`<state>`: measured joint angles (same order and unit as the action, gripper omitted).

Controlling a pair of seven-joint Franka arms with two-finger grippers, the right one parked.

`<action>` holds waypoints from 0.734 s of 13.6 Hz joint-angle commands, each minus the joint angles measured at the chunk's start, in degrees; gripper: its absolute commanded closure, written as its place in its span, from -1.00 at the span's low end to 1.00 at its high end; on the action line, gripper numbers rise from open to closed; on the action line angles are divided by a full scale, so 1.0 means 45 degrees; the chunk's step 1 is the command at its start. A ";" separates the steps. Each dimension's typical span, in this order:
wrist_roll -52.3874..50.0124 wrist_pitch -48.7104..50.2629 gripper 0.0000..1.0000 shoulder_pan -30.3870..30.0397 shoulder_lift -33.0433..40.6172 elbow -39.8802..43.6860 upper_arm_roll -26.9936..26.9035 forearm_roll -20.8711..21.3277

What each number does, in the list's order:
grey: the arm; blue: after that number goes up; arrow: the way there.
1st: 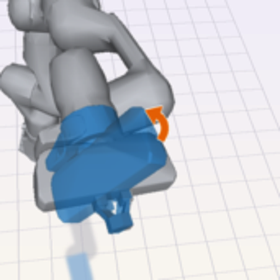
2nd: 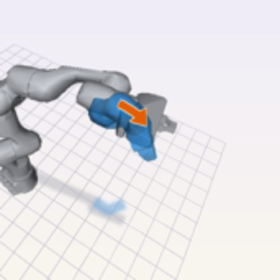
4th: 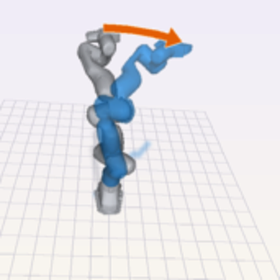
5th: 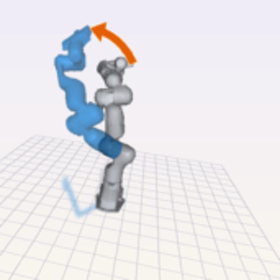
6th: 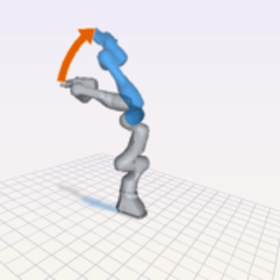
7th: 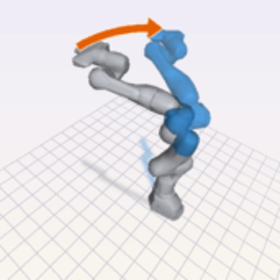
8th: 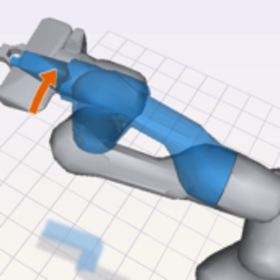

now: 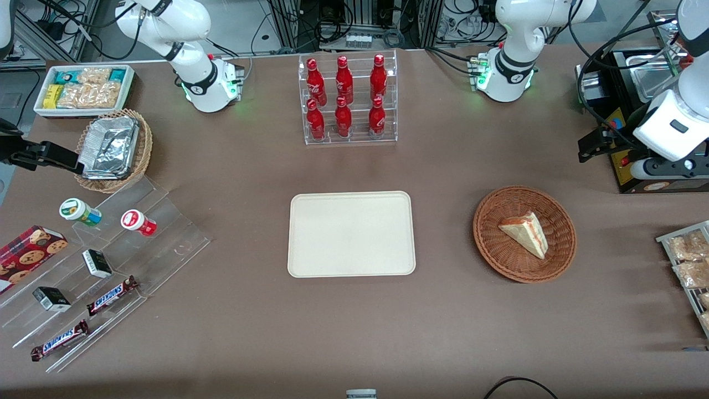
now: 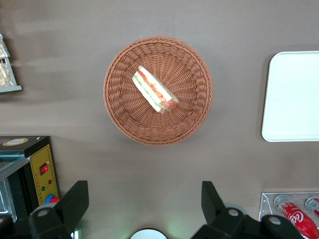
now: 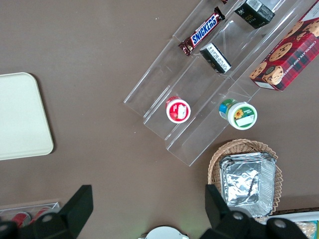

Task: Place sandwich from basket to tray
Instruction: 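Move the left gripper over the wicker basket toward the sandwich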

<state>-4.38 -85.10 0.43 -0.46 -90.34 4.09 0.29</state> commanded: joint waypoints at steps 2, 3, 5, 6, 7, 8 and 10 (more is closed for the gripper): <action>-0.0139 0.0297 -1.00 0.0177 -0.0093 0.0349 -0.0205 0.0034; -0.0159 0.0142 -1.00 0.0177 -0.0190 0.0291 -0.0205 0.0092; -0.0373 -0.0344 -1.00 0.0177 -0.0755 0.0116 -0.0205 0.0752; -0.0490 -0.0928 -1.00 0.0177 -0.0835 -0.0466 -0.0205 0.1086; -0.0742 -0.1784 -1.00 0.0100 -0.0777 -0.1283 -0.0224 0.1108; -0.1228 -0.2798 -1.00 0.0099 -0.0757 -0.2123 -0.0514 0.1089; -0.2244 -0.4927 -1.00 0.0099 -0.0835 -0.3531 -0.0732 0.0952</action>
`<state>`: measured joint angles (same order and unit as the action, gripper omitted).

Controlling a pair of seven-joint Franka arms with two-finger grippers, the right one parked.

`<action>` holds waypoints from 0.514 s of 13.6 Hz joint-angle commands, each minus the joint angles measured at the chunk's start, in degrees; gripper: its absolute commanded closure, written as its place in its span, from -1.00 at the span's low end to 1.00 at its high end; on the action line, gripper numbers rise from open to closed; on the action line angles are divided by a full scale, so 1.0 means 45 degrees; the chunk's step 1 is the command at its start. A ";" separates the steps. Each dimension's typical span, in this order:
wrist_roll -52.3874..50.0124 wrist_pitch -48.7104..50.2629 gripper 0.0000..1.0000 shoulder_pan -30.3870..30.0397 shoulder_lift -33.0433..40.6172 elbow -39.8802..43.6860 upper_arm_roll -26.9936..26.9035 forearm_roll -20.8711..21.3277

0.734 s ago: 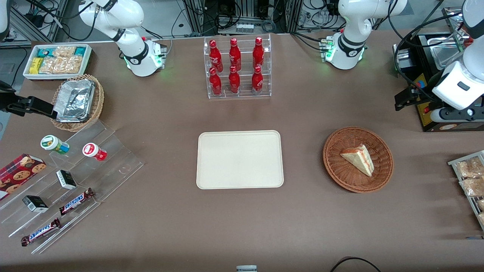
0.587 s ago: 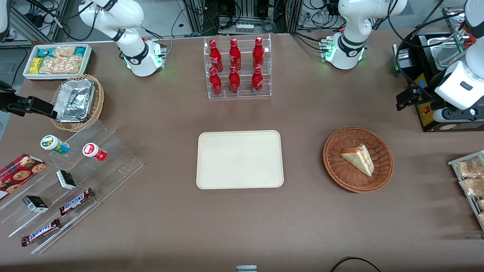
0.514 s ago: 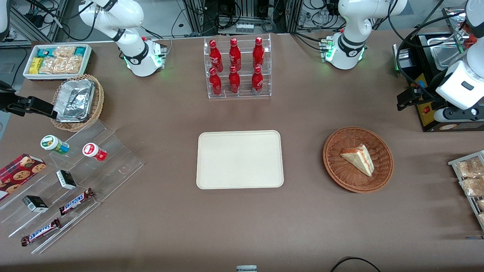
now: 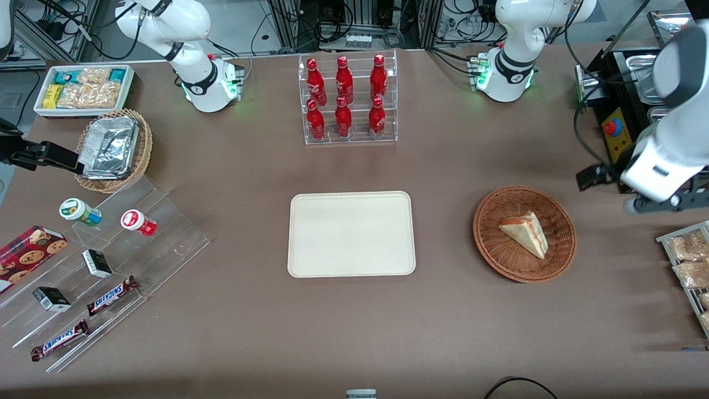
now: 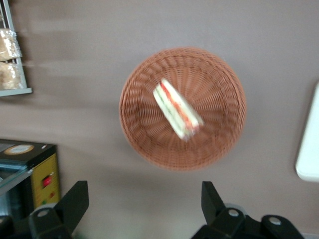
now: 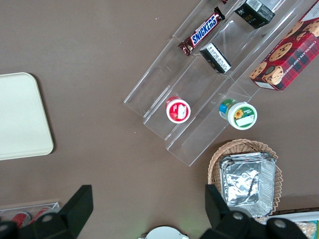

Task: Place sandwich from basket to tray
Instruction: 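Move the left gripper over the wicker basket toward the sandwich, then lower the left gripper and close it on the wrapped sandwich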

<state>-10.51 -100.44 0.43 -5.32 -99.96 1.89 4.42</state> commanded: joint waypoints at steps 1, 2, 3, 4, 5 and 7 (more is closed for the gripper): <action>-0.1661 -0.2437 -1.00 0.0081 0.0051 -0.1921 -0.0245 -0.0006; -0.2868 -0.3084 -1.00 0.0139 -0.0395 -0.2255 -0.0226 -0.0006; -0.4330 -0.3961 -1.00 0.0217 -0.0767 -0.2549 -0.0226 -0.0006; -0.5505 -0.4820 -1.00 0.0237 -0.0926 -0.3035 -0.0187 -0.0006; -0.6232 -0.5660 -1.00 0.0237 -0.0927 -0.3620 -0.0187 -0.0026; -0.7813 -0.7069 -1.00 0.0237 -0.0966 -0.4482 -0.0187 -0.0608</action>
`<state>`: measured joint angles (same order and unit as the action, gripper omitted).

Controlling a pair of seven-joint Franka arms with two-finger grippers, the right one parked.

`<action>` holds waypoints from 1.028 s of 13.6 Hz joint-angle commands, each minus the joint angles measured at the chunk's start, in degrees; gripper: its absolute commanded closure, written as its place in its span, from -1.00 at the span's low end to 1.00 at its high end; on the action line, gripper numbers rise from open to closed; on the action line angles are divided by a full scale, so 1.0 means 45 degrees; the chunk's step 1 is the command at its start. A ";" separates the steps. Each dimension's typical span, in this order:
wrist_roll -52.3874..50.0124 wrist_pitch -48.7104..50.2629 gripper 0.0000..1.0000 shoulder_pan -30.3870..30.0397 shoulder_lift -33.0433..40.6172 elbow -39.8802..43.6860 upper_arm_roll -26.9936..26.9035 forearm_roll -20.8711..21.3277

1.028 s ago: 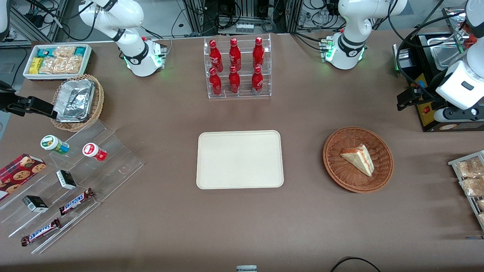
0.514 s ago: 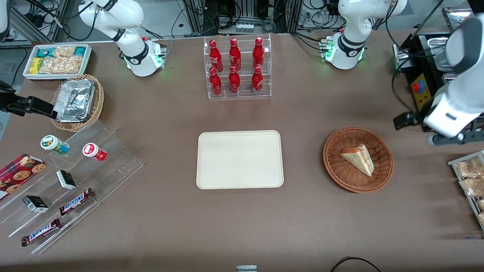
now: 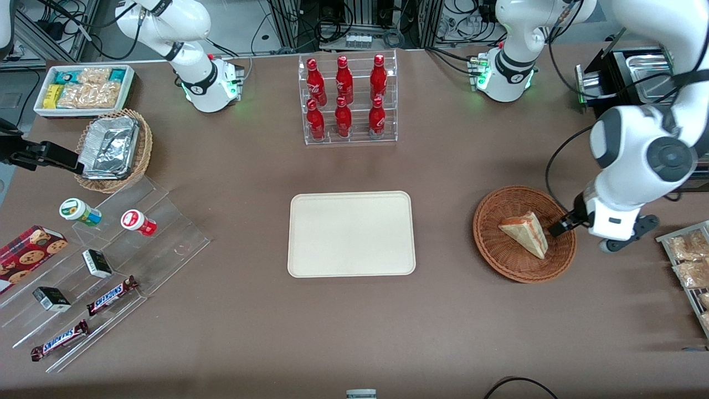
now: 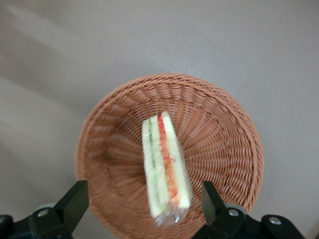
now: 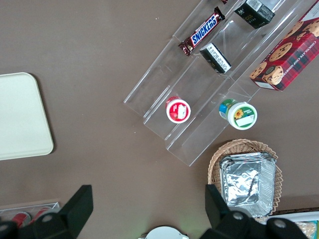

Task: Place sandwich from basket to tray
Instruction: 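Lower the left gripper and close it on the wrapped sandwich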

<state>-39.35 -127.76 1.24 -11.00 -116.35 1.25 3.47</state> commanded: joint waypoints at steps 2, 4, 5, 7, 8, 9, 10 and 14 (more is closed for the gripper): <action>-0.2462 -0.1724 -1.00 0.0193 0.0256 -0.1407 -0.0025 -0.0458; -0.2971 -0.2582 -1.00 0.0233 0.0198 -0.1916 -0.0025 -0.0497; -0.3206 -0.2895 -1.00 0.0253 -0.0015 -0.2015 -0.0006 -0.0497; -0.3734 -0.3093 -1.00 0.0524 -0.0173 -0.2190 0.0014 -0.0517; -0.3755 -0.3094 -1.00 0.0545 -0.0174 -0.2269 0.0014 -0.0517; -0.3755 -0.3094 -1.00 0.0546 -0.0174 -0.2366 0.0014 -0.0517; -0.3755 -0.3094 -1.00 0.0546 -0.0193 -0.2386 0.0014 -0.0517; -0.3774 -0.3308 -1.00 0.0546 -0.0466 -0.2620 0.0014 -0.0517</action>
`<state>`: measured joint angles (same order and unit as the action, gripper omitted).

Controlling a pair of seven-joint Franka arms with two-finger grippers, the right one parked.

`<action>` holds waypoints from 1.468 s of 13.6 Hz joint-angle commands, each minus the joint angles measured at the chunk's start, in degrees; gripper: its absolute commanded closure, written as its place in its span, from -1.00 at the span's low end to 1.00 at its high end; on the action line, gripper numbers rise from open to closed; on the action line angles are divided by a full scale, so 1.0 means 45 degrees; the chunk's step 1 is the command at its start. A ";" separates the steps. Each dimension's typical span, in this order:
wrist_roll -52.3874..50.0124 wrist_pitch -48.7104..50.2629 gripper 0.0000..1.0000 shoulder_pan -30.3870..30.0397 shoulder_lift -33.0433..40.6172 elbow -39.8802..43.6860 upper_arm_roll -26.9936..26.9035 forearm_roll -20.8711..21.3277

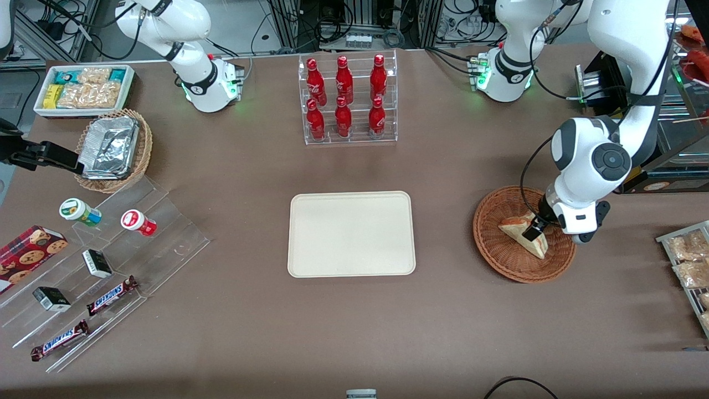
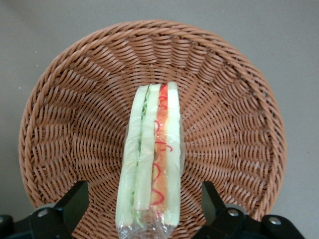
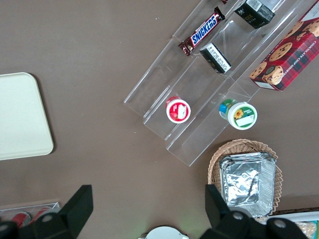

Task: Place sandwich from basket to tray
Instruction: 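Lower the left gripper and close it on the wrapped sandwich, then lift the sandwich and carry it over the cream tray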

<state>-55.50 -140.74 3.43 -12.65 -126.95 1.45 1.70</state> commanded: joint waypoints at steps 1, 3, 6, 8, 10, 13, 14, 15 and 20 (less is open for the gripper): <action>-0.0185 -0.0482 -1.00 0.0059 -0.0118 -0.0382 -0.0030 -0.0125; -0.0282 -0.0677 -1.00 0.0059 -0.0118 -0.0519 -0.0030 -0.0125; -0.0419 -0.0716 -1.00 0.0059 -0.0293 -0.0539 -0.0030 -0.0125; -0.0478 -0.0755 -0.97 0.0078 -0.0391 -0.0500 -0.0030 -0.0144; -0.1099 -0.1203 -0.36 0.0078 -0.0527 -0.0500 -0.0030 -0.0125; -0.1279 -0.1244 0.62 0.0293 -0.0743 -0.0364 -0.0030 -0.0125; -0.1260 -0.1225 0.72 0.0293 -0.0724 -0.0325 -0.0030 -0.0125; -0.1202 -0.1166 0.72 0.0313 -0.0685 -0.0208 -0.0030 -0.0125; -0.0366 0.1673 0.77 0.0450 0.0367 0.1135 0.0438 0.0110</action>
<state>-59.31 -141.38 5.07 -14.55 -125.19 2.64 1.74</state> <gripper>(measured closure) 0.811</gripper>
